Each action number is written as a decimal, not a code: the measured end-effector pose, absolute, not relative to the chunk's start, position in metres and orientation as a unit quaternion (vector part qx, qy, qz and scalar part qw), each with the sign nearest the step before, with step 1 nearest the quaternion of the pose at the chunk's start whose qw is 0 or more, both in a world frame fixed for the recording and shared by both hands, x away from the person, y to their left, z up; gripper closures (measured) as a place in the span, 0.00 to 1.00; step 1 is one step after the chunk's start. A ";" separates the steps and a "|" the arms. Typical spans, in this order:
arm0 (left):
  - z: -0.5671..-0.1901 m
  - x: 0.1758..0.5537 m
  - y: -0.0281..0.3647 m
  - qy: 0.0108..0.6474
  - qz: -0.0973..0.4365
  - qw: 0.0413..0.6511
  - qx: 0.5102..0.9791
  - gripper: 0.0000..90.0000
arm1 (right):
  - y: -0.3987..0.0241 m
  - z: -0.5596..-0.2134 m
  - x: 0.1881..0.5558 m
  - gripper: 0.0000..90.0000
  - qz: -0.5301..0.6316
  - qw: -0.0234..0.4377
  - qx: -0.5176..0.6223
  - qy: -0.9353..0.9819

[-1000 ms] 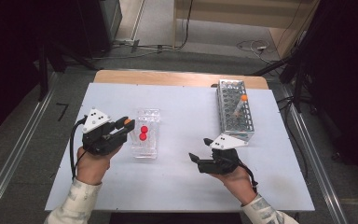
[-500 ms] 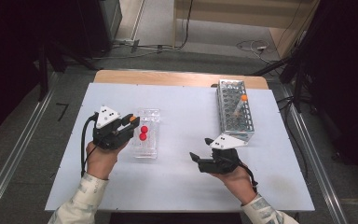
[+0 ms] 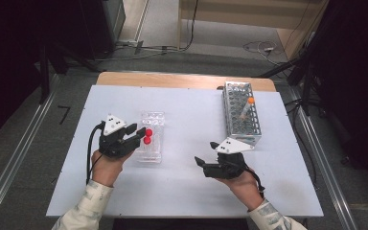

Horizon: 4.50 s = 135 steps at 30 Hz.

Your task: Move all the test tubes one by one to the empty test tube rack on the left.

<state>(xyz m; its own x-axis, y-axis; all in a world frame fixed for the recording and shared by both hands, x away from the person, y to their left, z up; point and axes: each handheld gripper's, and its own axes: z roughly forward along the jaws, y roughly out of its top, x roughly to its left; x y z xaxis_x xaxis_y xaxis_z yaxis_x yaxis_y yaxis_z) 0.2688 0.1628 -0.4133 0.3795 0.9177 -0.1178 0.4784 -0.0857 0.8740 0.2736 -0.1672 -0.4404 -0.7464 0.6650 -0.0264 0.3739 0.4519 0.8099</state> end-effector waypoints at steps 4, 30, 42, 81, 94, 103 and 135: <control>-0.413 0.268 0.164 0.505 0.239 0.460 0.691 0.63 | -0.168 -0.440 0.274 0.27 0.421 0.175 0.313 0.833; -0.407 0.263 0.169 0.523 0.247 0.471 0.666 0.24 | -0.273 -0.413 0.346 0.32 0.426 0.289 0.460 0.723; -0.408 0.263 0.167 0.521 0.248 0.471 0.667 0.24 | -0.293 -0.431 0.392 0.43 0.409 0.288 0.467 0.729; -0.406 0.261 0.174 0.533 0.262 0.477 0.648 0.22 | -0.279 -0.431 0.437 0.79 0.380 0.273 0.469 0.750; -0.402 0.260 0.179 0.541 0.279 0.477 0.634 0.16 | -0.278 -0.390 0.415 0.80 0.415 0.313 0.455 0.723; -0.400 0.257 0.175 0.536 0.276 0.482 0.636 0.16 | -0.263 -0.378 0.386 0.80 0.440 0.269 0.430 0.741; -0.390 0.229 0.101 0.422 0.237 0.500 0.719 0.20 | -0.154 -0.421 0.282 0.80 0.454 0.146 0.266 0.838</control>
<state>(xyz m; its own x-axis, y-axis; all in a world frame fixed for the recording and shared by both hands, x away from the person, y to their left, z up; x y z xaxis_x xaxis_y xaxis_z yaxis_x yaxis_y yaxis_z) 0.2294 0.1008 -0.3897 0.5322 0.8427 -0.0812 0.3698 -0.1452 0.9177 0.2818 -0.1538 -0.4207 -0.8157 0.5785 -0.0030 0.3137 0.4466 0.8379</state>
